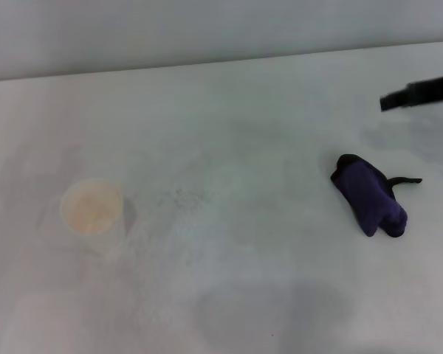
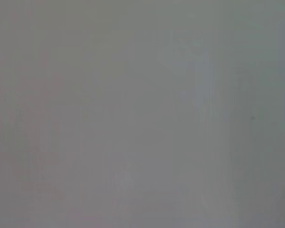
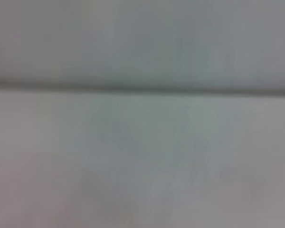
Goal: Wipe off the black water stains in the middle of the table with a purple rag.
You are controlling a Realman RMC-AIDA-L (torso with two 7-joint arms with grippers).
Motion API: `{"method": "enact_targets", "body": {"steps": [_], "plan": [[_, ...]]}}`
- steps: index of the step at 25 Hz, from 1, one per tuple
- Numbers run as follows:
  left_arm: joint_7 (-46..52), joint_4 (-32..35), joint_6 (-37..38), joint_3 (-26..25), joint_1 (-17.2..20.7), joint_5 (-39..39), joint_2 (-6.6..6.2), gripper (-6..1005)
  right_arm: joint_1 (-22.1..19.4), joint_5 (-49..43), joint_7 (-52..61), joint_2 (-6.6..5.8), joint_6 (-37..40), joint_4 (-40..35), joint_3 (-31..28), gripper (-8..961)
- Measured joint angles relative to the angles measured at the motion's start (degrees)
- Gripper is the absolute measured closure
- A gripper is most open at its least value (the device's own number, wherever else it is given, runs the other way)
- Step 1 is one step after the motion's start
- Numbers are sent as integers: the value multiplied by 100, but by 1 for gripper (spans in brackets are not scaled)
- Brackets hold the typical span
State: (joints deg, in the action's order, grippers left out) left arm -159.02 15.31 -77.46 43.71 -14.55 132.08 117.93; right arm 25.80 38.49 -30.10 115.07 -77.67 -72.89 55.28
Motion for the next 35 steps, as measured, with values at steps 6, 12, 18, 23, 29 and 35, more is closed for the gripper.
{"method": "enact_targets", "body": {"steps": [6, 12, 18, 23, 29, 35], "plan": [[-6, 5, 115, -145, -28, 3, 34, 107, -309, 2153, -2111, -6, 1207, 1555, -959, 543], [-7, -60, 240, -156, -76, 5, 72, 107, -317, 4106, -5337, -99, 1447, 3761, -2874, 545], [-6, -239, 280, -153, -126, 233, 105, 106, -519, 5291, -7805, -39, 1365, 4700, -3514, 546], [-7, -440, 360, -152, -190, 445, 108, 106, -573, 6624, -10666, -38, 983, 5897, -3533, 541], [-139, -641, 402, -153, -217, 935, 119, 106, -558, 7210, -12641, -20, 652, 6635, -3543, 540], [-283, -907, 418, -153, -270, 1446, 133, 107, -561, 7238, -12887, -19, 892, 6661, -3611, 539]]}}
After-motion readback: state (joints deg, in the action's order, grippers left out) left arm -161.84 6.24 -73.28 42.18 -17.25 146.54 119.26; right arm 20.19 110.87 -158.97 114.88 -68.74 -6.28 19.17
